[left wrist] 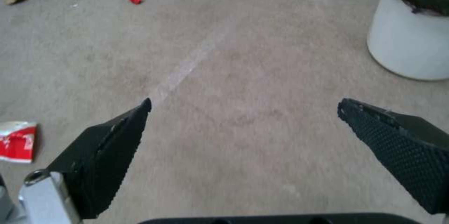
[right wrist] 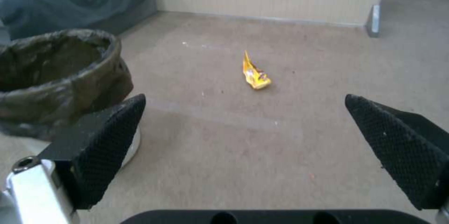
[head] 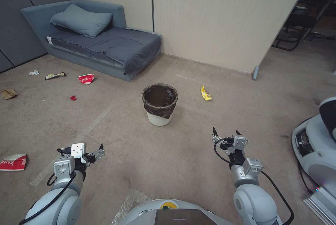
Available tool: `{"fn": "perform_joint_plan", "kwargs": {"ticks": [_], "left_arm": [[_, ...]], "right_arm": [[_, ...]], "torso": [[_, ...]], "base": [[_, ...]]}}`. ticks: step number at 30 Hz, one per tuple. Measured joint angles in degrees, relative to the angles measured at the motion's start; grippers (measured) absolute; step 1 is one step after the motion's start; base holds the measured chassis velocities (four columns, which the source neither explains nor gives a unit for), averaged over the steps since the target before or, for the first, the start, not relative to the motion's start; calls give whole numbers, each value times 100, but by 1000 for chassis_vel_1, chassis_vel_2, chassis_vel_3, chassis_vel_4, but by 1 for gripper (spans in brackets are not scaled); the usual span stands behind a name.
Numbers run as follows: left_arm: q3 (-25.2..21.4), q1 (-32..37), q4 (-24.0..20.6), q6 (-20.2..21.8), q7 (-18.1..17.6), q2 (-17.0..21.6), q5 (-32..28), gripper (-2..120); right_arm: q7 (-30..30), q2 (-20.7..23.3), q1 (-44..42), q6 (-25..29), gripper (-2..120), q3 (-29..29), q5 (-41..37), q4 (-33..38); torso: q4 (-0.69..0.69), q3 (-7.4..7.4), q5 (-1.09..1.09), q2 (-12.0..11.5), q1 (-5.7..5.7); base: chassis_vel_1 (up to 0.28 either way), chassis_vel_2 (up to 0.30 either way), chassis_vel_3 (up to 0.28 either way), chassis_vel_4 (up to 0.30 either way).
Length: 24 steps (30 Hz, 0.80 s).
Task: Pick up the trash bin, then pick up the garbage from the floor and place it into the trash bin.
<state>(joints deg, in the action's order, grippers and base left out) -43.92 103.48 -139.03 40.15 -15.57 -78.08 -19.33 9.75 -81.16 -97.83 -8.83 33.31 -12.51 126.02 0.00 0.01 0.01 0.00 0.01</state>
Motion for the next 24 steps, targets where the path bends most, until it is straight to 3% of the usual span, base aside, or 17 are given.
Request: {"fn": "perform_joint_plan", "kwargs": {"ticks": [24], "left_arm": [[-13,-20,61,-32,-4,2,27,100]], "right_arm": [[0,2,28,0,100,-10,-11,-33]], "torso": [[1,0,-1,0,0]], "base": [[-179,181,185,-182]]}}
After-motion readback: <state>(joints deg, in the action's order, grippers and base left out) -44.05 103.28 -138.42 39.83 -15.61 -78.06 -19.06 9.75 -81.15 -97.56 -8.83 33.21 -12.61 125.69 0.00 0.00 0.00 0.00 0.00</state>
